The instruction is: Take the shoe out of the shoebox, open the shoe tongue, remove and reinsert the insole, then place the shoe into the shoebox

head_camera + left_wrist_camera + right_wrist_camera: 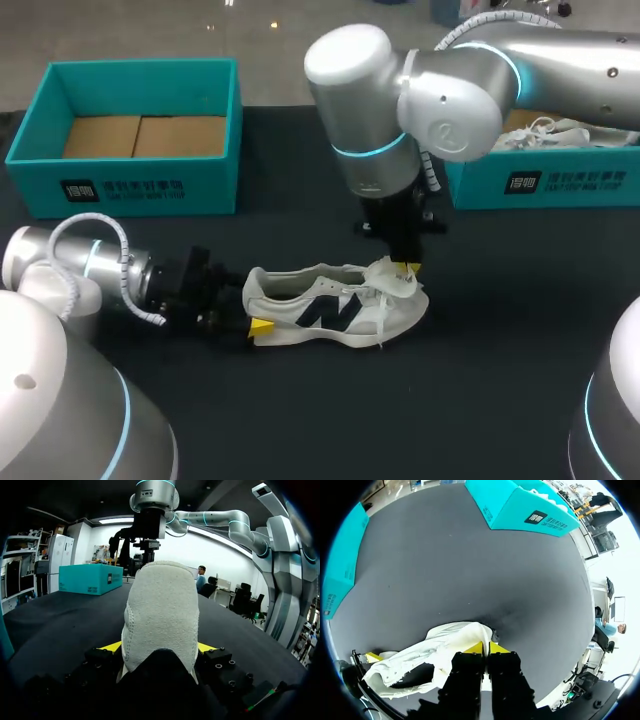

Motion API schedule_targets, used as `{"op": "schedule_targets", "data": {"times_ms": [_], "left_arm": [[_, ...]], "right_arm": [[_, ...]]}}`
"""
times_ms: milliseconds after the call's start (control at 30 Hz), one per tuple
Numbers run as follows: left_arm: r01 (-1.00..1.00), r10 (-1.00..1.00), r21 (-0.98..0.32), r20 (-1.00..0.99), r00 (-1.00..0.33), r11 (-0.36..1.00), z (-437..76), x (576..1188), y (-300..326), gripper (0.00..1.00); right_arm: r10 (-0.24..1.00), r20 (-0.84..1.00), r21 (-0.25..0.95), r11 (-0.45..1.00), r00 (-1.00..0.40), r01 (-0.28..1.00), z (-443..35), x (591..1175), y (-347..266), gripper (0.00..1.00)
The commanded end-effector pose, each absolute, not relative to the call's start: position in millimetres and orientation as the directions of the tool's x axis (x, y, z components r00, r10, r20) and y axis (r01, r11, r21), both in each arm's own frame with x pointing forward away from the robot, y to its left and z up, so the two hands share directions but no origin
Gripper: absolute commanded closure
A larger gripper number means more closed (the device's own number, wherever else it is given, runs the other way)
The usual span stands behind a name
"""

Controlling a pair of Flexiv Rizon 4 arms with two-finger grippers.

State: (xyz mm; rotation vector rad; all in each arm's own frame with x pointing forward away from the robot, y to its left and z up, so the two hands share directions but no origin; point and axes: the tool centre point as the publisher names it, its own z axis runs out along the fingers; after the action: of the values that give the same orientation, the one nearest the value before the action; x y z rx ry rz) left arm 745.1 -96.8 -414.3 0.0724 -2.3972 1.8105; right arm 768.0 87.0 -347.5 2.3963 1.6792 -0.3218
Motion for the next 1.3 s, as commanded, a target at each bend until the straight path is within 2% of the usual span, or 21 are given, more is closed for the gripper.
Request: {"op": "schedule_targets", "data": {"times_ms": [33,333,367,400,433,467,500,533,1133,1267,1300], "left_arm": [[-0.121,0.042,-0.953,0.137,-0.99,0.277,-420,743,-94,1.0],[-0.121,0.042,-0.953,0.137,-0.99,0.277,-420,743,-94,1.0],[-0.121,0.042,-0.953,0.137,-0.99,0.277,-420,743,-94,1.0],[-0.121,0.042,-0.953,0.137,-0.99,0.277,-420,743,-94,1.0],[-0.121,0.042,-0.953,0.137,-0.99,0.277,-420,743,-94,1.0],[-0.121,0.042,-0.953,0.137,-0.99,0.277,-420,743,-94,1.0],[-0.121,0.042,-0.953,0.137,-0.99,0.277,-420,743,-94,1.0],[-0.121,0.042,-0.953,0.137,-0.99,0.277,-420,743,-94,1.0],[-0.121,0.042,-0.953,0.137,-0.99,0.277,-420,743,-94,1.0],[-0.121,0.042,-0.953,0.137,-0.99,0.277,-420,743,-94,1.0],[-0.121,0.042,-0.953,0.137,-0.99,0.277,-420,743,-94,1.0]], "right_arm": [[0.907,-0.24,0.033,-0.349,0.346,0.937,-360,767,74,1.0],[0.901,-0.25,0.02,-0.363,0.356,0.932,-389,764,70,1.0],[0.9,-0.245,0.017,-0.368,0.36,0.93,-389,764,69,0.72],[0.898,-0.245,0.012,-0.374,0.365,0.928,-390,763,68,0.59],[0.897,-0.244,0.01,-0.377,0.368,0.926,-389,763,67,0.55],[0.897,-0.242,0.009,-0.38,0.37,0.925,-386,762,66,0.45],[0.896,-0.239,0.01,-0.382,0.373,0.924,-383,761,65,0.09],[0.896,-0.235,0.012,-0.386,0.377,0.923,-380,760,65,0.0],[0.92,-0.171,0.116,-0.337,0.353,0.934,-317,752,82,0.0],[0.953,-0.194,0.189,-0.197,0.233,0.962,-299,756,95,0.0],[0.969,-0.196,0.22,-0.109,0.153,0.969,-293,757,103,0.0]]}}
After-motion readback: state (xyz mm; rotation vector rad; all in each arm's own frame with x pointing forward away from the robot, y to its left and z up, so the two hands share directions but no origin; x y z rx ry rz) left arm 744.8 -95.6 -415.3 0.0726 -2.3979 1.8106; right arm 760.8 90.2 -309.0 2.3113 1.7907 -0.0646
